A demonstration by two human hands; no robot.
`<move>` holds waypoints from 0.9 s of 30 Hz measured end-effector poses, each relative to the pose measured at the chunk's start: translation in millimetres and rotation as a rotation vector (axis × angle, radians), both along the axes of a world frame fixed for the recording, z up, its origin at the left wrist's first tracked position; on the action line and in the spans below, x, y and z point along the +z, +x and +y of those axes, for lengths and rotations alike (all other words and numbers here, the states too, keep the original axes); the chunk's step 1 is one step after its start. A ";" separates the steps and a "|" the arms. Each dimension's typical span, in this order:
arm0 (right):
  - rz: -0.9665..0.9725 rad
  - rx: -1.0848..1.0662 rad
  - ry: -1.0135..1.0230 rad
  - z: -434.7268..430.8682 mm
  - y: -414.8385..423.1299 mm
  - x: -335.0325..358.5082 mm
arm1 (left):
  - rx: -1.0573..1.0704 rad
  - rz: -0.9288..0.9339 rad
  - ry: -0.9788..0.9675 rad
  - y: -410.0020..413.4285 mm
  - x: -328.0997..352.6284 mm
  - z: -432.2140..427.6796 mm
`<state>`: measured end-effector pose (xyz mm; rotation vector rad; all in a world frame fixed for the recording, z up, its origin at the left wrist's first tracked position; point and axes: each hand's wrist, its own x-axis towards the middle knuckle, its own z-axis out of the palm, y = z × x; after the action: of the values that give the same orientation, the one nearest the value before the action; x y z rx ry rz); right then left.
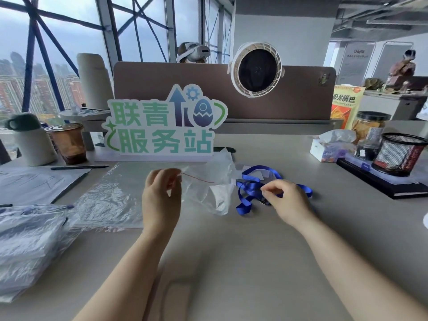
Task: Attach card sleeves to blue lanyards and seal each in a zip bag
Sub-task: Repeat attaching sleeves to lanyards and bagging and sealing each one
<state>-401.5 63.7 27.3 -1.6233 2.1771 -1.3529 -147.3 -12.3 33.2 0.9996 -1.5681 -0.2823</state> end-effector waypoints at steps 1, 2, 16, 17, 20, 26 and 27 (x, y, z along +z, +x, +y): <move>0.034 0.005 0.026 0.2 -3.8 -0.5 | -0.029 -0.033 0.031 -2.2 -3.6 -2.4; 0.082 0.007 0.053 0.4 -7.5 -2.8 | -0.053 -0.058 0.067 -3.7 -6.5 -4.1; 0.489 -0.070 0.234 -3.3 -28.1 -13.5 | -0.384 -0.981 -0.106 -62.7 -7.2 33.5; 0.490 -0.074 0.225 -3.5 -29.0 -14.0 | -0.351 -1.069 -0.061 -68.3 -7.4 30.4; 0.491 -0.066 0.219 -6.1 -26.0 -13.2 | -0.260 -1.186 0.123 -78.4 -7.3 15.7; 0.559 -0.010 0.262 -19.4 -21.3 -8.4 | -0.201 -1.178 0.344 -80.8 -5.3 -3.6; 0.576 -0.033 0.261 -20.9 -22.9 -8.3 | -0.182 -1.167 0.372 -81.1 -5.2 -4.7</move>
<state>-424.4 42.8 19.1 -2.0531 2.5425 -0.6023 -228.3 -17.1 28.0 1.4250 -2.7381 -0.0975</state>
